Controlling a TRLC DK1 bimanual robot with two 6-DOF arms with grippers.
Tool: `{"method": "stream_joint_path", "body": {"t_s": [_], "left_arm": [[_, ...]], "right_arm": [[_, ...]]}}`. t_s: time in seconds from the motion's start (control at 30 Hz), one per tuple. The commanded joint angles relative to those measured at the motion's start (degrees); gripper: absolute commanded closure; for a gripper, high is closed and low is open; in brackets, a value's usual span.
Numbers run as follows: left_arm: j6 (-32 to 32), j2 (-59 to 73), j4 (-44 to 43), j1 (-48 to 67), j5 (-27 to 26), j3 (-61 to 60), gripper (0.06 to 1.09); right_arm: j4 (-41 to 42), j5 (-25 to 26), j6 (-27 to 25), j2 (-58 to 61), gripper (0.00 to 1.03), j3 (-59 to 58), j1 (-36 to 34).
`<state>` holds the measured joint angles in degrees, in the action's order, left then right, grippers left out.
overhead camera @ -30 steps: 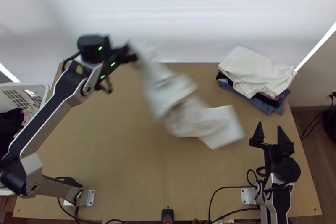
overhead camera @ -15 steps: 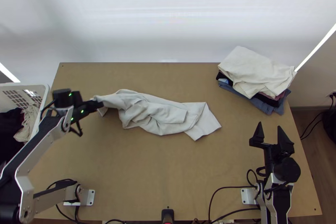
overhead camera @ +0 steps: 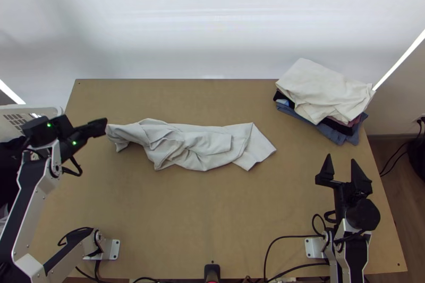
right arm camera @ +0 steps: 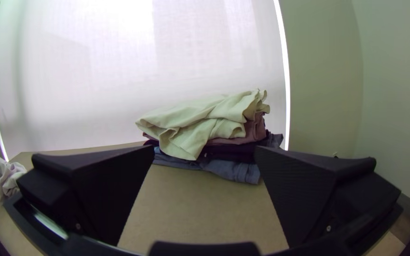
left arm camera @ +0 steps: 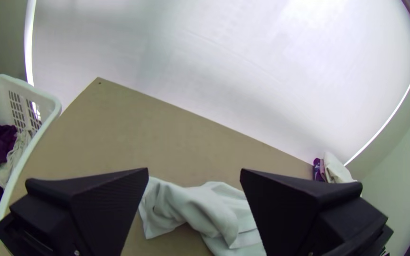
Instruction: Fold the t-shirt
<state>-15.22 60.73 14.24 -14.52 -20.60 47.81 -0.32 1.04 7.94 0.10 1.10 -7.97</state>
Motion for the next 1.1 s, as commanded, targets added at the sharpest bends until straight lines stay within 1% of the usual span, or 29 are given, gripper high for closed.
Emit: {"method": "stream_joint_path", "body": {"t_s": [0.0, 0.03, 0.17, 0.23, 0.3, 0.37, 0.43, 0.47, 0.57, 0.6, 0.63, 0.67, 0.7, 0.73, 0.87, 0.93, 1.07], "left_arm": [[-0.9, 0.2, 3.5, 0.4, -0.8, 4.8, 0.09], [-0.4, 0.2, 6.3, 1.3, -0.8, 6.2, 0.09], [5.9, -0.2, 14.5, 10.7, -0.4, 9.1, 0.09], [11.3, -0.3, 20.6, 18.4, -0.2, 9.9, 0.09], [15.1, -0.3, 26.7, 26.4, 0.3, 10.8, 0.09], [18.9, -0.6, 30.0, 33.8, 1.2, 10.9, 0.09], [23.8, -0.6, 30.5, 39.4, 2.1, 10.2, 0.09], [25.3, -0.3, 30.7, 42.0, 2.8, 10.2, 0.1], [31.7, -0.2, 26.8, 46.9, 4.8, 10.3, 0.1], [34.4, -0.2, 24.1, 48.3, 6.8, 9.7, 0.1], [37.8, -0.1, 22.0, 50.1, 10.2, 8.9, 0.11], [42.8, -0.3, 20.8, 52.0, 13.1, 7.7, 0.11], [47.8, -0.4, 17.8, 52.8, 15.9, 6.1, 0.11], [51.1, -0.6, 15.9, 53.0, 17.1, 5.2, 0.11], [62.9, 2.2, 16.4, 52.2, 17.4, 5.7, 0.11], [66.1, 4.7, 17.8, 52.1, 17.4, 7.5, 0.11], [68.0, 12.2, 20.5, 50.7, 17.4, 14.1, 0.11]], "right_arm": [[-0.4, 0.5, 0.7, -0.2, 0.04, -0.6, -0.3], [-0.4, 0.5, 0.7, -0.2, 0.04, -0.6, -0.3], [-0.4, 0.5, 0.7, -0.2, 0.04, -0.6, -0.3], [-0.4, 0.5, 0.7, -0.2, 0.04, -0.6, -0.3], [-0.4, 0.5, 0.7, -0.2, 0.04, -0.6, -0.3], [-0.4, 0.5, 0.7, -0.2, 0.04, -0.6, -0.3], [-0.4, 0.5, 0.7, -0.2, 0.04, -0.6, -0.3], [-0.4, 0.5, 0.7, -0.2, 0.04, -0.6, -0.3], [-0.4, 0.5, 0.7, -0.2, 0.04, -0.6, -0.3], [-0.4, 0.5, 0.7, -0.2, 0.04, -0.6, -0.3], [-0.4, 0.5, 0.7, -0.2, 0.04, -0.6, -0.3], [-0.4, 0.5, 0.7, -0.2, 0.04, -0.6, -0.3], [-0.4, 0.5, 0.7, -0.2, 0.04, -0.6, -0.3], [-0.4, 0.5, 0.7, -0.2, 0.04, -0.6, -0.3], [-0.4, 0.5, 0.7, -0.2, 0.04, -0.6, -0.3], [-0.4, 0.5, 0.7, -0.2, 0.04, -0.6, -0.3], [-0.4, 0.5, 0.7, -0.2, 0.04, -0.6, -0.3]]}}
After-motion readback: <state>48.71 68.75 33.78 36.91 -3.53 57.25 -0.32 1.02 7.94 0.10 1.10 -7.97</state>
